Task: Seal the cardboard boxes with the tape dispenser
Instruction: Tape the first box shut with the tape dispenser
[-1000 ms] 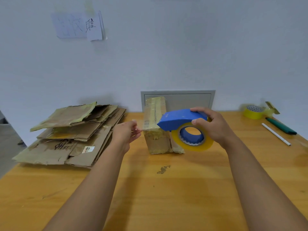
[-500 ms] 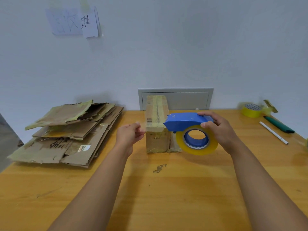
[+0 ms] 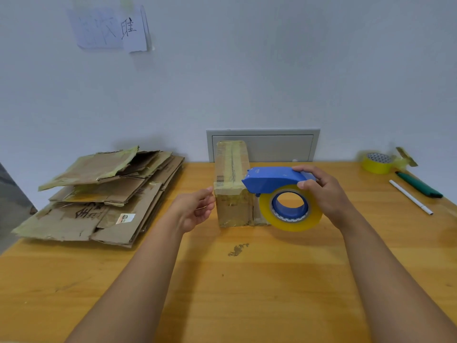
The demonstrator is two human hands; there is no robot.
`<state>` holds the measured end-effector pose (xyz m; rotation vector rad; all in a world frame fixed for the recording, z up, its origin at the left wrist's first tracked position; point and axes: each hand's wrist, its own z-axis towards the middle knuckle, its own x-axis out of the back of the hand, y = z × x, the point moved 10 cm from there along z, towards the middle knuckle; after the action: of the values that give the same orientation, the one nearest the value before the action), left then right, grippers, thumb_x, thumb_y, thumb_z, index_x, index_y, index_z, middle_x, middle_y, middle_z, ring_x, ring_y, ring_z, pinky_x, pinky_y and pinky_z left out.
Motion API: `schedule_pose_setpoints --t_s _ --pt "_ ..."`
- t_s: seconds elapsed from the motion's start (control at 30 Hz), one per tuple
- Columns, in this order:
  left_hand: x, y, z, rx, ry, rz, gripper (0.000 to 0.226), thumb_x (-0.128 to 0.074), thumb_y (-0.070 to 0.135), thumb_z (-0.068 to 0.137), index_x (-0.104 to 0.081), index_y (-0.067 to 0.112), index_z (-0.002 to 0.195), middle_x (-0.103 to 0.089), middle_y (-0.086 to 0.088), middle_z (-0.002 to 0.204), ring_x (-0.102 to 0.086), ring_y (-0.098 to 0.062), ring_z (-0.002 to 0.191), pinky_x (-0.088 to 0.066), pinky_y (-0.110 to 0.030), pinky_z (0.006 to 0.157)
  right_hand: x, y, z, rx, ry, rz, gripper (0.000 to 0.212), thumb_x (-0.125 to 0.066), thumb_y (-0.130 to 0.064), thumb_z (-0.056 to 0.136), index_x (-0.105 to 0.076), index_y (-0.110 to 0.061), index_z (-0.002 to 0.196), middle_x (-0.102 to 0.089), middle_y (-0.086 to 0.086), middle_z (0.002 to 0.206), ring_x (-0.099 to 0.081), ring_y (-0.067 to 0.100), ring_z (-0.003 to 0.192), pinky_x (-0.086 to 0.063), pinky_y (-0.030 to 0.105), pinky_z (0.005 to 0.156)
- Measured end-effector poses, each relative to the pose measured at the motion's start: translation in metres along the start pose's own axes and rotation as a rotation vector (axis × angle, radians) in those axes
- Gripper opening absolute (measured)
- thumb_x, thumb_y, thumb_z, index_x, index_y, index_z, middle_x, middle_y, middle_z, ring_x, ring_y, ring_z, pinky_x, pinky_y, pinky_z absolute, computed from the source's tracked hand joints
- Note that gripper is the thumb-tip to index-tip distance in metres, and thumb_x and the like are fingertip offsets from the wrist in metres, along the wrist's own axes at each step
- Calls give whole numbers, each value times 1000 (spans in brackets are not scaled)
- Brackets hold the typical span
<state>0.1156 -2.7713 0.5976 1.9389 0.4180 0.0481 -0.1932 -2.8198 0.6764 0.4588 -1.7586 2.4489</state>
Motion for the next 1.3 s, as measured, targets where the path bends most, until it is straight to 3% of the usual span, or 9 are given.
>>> schedule_pose_setpoints --t_s 0.2,0.33,0.43,0.5,0.6,0.73,0.93,1.17,1.3 --pt "12 11 -2 -34 62 436 47 -68 48 89 -65 2 101 -73 -6 73 -63 -12 56 -54 -26 53 1 -2 0 6 20 -7 33 -58 -39 76 -66 -48 108 -64 -13 111 -64 13 94 -49 25 74" --pt "19 49 -17 -446 307 572 22 -64 35 94 -64 15 104 -69 -2 104 -66 -16 90 -59 -38 78 -2 -3 0 12 17 -5 34 -59 -40 76 -66 -47 108 -64 -11 113 -63 14 96 -49 26 76" --pt "-18 60 -34 -648 194 569 42 -60 32 94 -53 30 136 -56 14 123 -57 1 97 -50 -11 61 -5 -2 -1 16 24 9 34 -59 -39 77 -66 -46 108 -63 -12 114 -63 13 96 -48 24 75" --pt "-48 47 -32 -665 77 762 63 -65 35 91 -38 38 148 -45 14 139 -54 -6 116 -54 -17 79 -6 -2 -3 13 28 20 33 -59 -39 77 -66 -47 108 -64 -11 113 -63 13 95 -48 25 75" --pt "-66 29 -29 -710 117 1133 78 -73 45 85 -30 42 150 -13 9 163 -33 -21 143 -43 -40 106 -7 -1 -6 8 30 32 32 -60 -40 76 -66 -48 107 -64 -10 111 -63 15 94 -50 26 75" --pt "-68 29 -23 -728 294 1180 80 -75 63 74 -37 39 140 -15 6 161 -38 -28 137 -48 -43 98 -11 -3 -8 12 37 47 32 -62 -39 76 -66 -46 107 -64 -9 111 -64 16 95 -51 27 77" --pt "-68 37 -22 -808 453 1245 61 -65 58 80 -43 27 128 -27 -4 154 -52 -35 112 -46 -42 87 -19 -7 -9 14 11 55 34 -67 -42 72 -67 -50 106 -64 -10 113 -64 12 95 -48 24 79" --pt "-54 44 -25 -901 562 1295 58 -63 62 76 -54 29 122 -41 -2 147 -20 -34 146 -17 -53 113 -37 -13 -12 43 -72 1 42 -69 -54 69 -61 -55 111 -58 -14 121 -61 8 100 -49 22 81" --pt "-52 47 -28 -1010 546 1336 55 -59 60 81 -56 24 123 -52 0 142 -32 -23 143 -20 -49 114 -41 -15 -12 53 -98 -14 41 -70 -48 73 -61 -56 111 -57 -17 120 -60 9 102 -50 24 83"
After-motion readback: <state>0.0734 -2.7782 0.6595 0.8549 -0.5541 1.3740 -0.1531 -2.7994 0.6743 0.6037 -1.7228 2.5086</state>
